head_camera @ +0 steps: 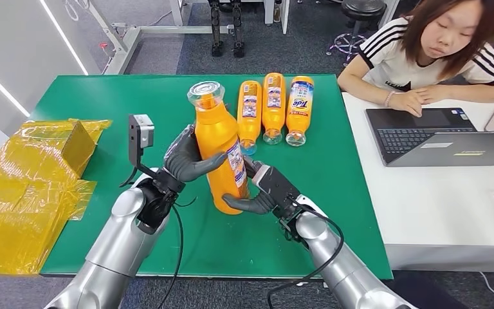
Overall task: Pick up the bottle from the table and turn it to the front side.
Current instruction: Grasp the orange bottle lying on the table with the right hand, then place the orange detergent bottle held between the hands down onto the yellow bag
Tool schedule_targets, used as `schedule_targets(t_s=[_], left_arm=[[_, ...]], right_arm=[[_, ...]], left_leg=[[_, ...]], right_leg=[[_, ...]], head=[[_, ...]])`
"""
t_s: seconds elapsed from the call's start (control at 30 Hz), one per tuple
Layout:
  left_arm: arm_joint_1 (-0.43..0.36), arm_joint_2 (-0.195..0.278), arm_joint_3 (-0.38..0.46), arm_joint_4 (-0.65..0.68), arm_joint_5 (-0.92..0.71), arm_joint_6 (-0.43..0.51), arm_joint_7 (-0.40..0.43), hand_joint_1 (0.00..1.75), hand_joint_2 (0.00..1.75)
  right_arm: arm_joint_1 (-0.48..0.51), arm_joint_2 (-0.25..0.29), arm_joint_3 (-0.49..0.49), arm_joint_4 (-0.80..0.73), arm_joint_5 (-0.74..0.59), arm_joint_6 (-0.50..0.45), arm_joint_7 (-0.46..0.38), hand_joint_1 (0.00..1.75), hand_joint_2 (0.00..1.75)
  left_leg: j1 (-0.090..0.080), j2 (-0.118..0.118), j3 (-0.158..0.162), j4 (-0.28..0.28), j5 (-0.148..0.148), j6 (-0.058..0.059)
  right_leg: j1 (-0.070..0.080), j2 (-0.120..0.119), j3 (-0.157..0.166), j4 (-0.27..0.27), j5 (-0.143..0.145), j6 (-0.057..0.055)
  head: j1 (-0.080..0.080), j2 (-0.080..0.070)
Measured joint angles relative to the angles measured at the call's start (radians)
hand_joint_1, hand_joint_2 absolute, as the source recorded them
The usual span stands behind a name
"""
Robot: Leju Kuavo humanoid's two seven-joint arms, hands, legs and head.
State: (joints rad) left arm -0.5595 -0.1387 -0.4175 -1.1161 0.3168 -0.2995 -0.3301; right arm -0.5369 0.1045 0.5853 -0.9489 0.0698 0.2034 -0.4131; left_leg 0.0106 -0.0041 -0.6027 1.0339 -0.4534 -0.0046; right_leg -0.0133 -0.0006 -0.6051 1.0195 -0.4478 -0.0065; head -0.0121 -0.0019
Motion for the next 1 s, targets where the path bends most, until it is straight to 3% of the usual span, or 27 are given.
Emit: schedule_targets(t_s=[0.5, 0.53, 0.63, 0.67, 0.83, 1.0], left_arm=[[-0.039, -0.008, 0.0, 0.094, -0.023, 0.002, -0.017, 1.75, 1.75], [-0.039, -0.008, 0.0, 0.096, -0.023, 0.002, -0.017, 1.75, 1.75], [-0.04, -0.008, -0.001, 0.099, -0.024, 0.002, -0.017, 1.75, 1.75], [-0.04, -0.009, -0.001, 0.1, -0.025, 0.002, -0.017, 1.75, 1.75], [-0.041, -0.006, -0.001, 0.102, -0.067, 0.032, -0.036, 1.75, 1.75], [-0.067, 0.022, -0.011, 0.103, -0.31, 0.16, -0.073, 1.75, 1.75]], right_arm=[[-0.006, 0.002, 0.015, 0.026, 0.006, -0.003, -0.004, 1.58, 1.75], [-0.006, 0.002, 0.016, 0.026, 0.006, -0.003, -0.004, 1.27, 1.75], [-0.006, 0.002, 0.017, 0.027, 0.006, -0.003, -0.004, 0.1, 1.75], [-0.006, 0.002, 0.017, 0.028, 0.005, -0.002, -0.005, 0.0, 1.75], [-0.009, 0.001, 0.019, 0.031, -0.012, 0.019, -0.015, 0.0, 1.75], [0.006, -0.014, 0.019, 0.032, -0.025, 0.027, -0.018, 0.0, 1.75]], left_leg=[[0.0, 0.0, 0.0, 0.0, 0.0, 0.0], [0.0, 0.0, 0.0, 0.0, 0.0, 0.0], [0.0, 0.0, 0.0, 0.0, 0.0, 0.0], [0.0, 0.0, 0.0, 0.0, 0.0, 0.0], [0.0, 0.0, 0.0, 0.0, 0.0, 0.0], [0.0, 0.0, 0.0, 0.0, 0.0, 0.0]], right_leg=[[0.0, 0.0, 0.0, 0.0, 0.0, 0.0], [0.0, 0.0, 0.0, 0.0, 0.0, 0.0], [0.0, 0.0, 0.0, 0.0, 0.0, 0.0], [0.0, 0.0, 0.0, 0.0, 0.0, 0.0], [0.0, 0.0, 0.0, 0.0, 0.0, 0.0], [0.0, 0.0, -0.001, 0.0, 0.0, 0.0]], head=[[0.0, 0.0], [0.0, 0.0], [0.0, 0.0], [0.0, 0.0], [0.0, 0.0], [0.0, 0.0]])
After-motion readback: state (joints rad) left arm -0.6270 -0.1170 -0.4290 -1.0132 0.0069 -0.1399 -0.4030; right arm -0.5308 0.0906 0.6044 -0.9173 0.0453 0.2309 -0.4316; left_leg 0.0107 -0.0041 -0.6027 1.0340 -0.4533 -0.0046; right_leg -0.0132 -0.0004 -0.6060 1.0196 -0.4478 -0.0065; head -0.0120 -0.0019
